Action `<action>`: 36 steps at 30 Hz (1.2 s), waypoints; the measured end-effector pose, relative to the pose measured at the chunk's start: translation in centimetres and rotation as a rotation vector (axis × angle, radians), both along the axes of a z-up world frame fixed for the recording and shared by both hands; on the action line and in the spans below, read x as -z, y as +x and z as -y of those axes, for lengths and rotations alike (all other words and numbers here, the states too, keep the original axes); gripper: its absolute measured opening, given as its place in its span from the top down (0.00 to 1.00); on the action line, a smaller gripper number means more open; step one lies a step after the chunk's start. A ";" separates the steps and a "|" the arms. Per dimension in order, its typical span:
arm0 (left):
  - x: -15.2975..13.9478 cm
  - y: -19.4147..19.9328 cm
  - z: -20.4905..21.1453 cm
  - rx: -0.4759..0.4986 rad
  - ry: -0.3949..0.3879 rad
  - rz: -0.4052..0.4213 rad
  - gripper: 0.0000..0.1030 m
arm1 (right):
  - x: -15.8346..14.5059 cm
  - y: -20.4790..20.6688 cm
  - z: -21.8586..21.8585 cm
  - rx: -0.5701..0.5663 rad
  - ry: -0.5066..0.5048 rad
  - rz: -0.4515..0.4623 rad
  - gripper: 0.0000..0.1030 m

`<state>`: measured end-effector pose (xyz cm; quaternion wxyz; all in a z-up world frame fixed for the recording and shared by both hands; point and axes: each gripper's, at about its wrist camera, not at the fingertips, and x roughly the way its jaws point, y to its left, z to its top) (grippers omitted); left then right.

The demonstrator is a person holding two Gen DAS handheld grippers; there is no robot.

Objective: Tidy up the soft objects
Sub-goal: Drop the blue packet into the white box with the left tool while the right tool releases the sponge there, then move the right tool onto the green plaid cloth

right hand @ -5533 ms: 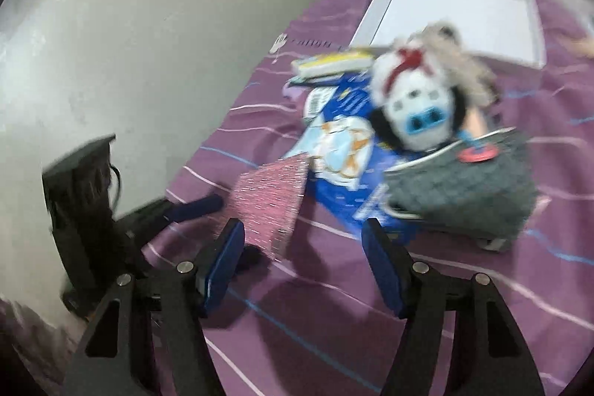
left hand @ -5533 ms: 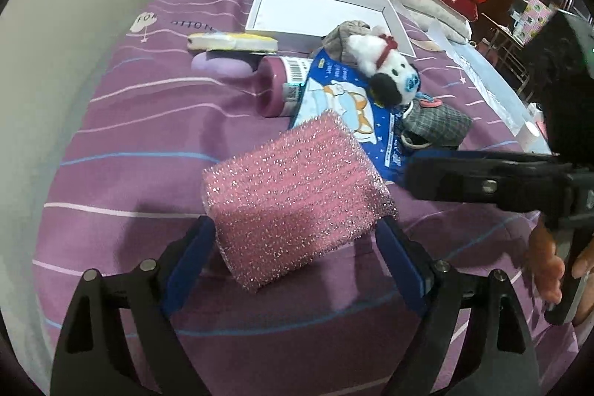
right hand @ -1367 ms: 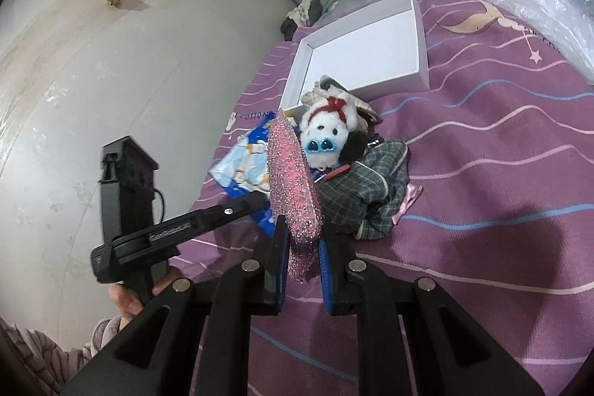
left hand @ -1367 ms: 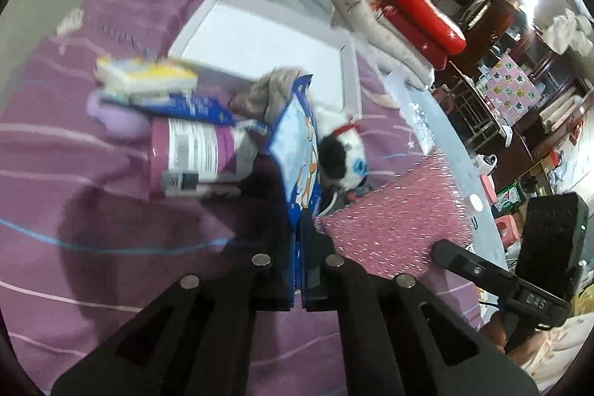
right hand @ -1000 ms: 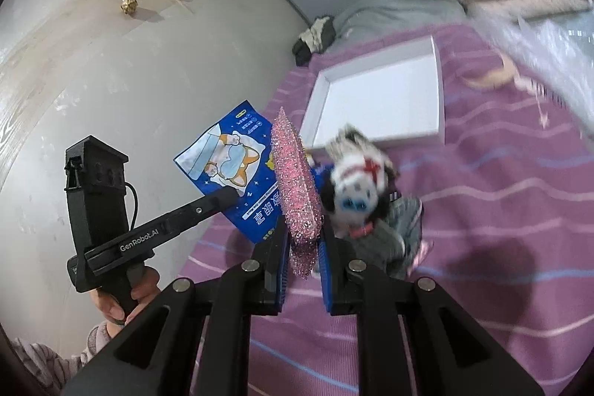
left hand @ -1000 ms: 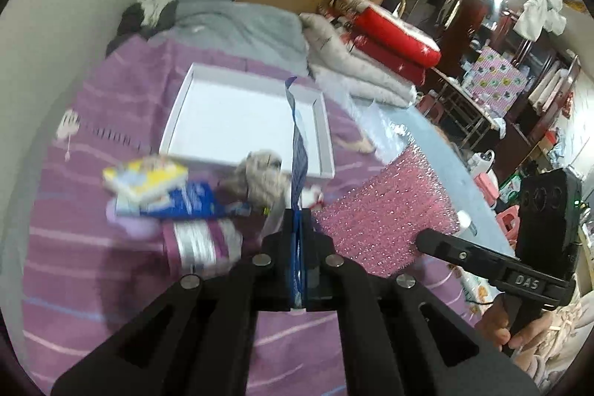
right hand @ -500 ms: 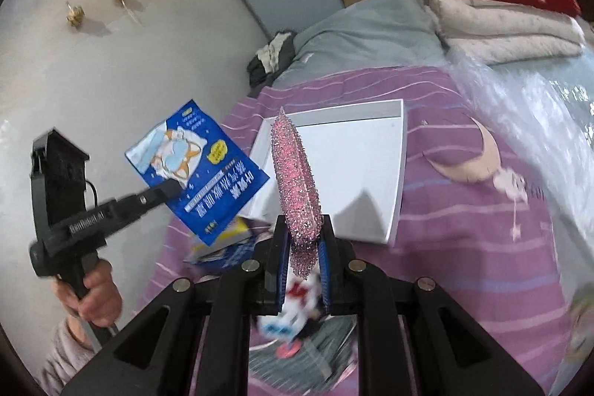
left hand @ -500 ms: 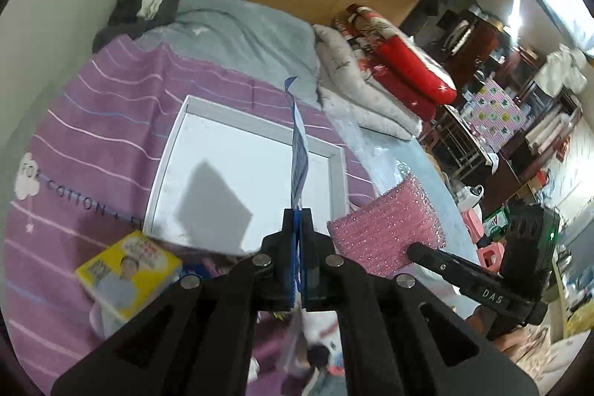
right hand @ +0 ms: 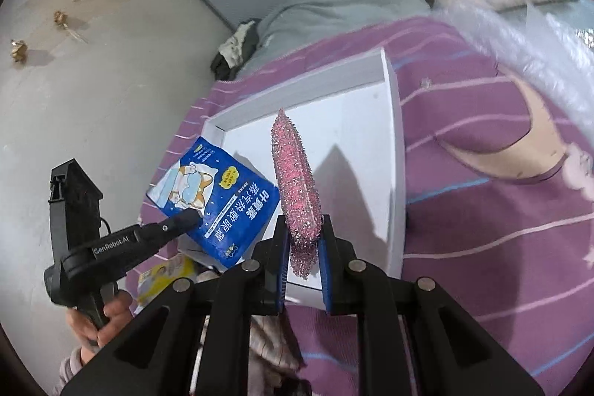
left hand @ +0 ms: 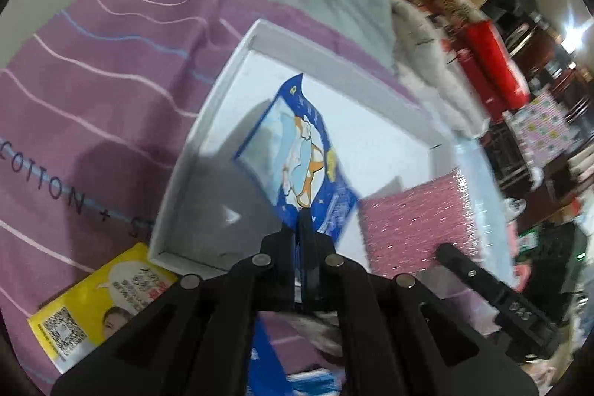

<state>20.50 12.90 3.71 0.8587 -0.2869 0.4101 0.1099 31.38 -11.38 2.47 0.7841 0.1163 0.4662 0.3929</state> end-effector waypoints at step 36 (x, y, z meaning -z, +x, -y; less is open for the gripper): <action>-10.0 -17.3 12.5 0.009 0.455 0.142 0.32 | -9.4 -17.6 5.6 -0.089 -0.136 0.352 0.25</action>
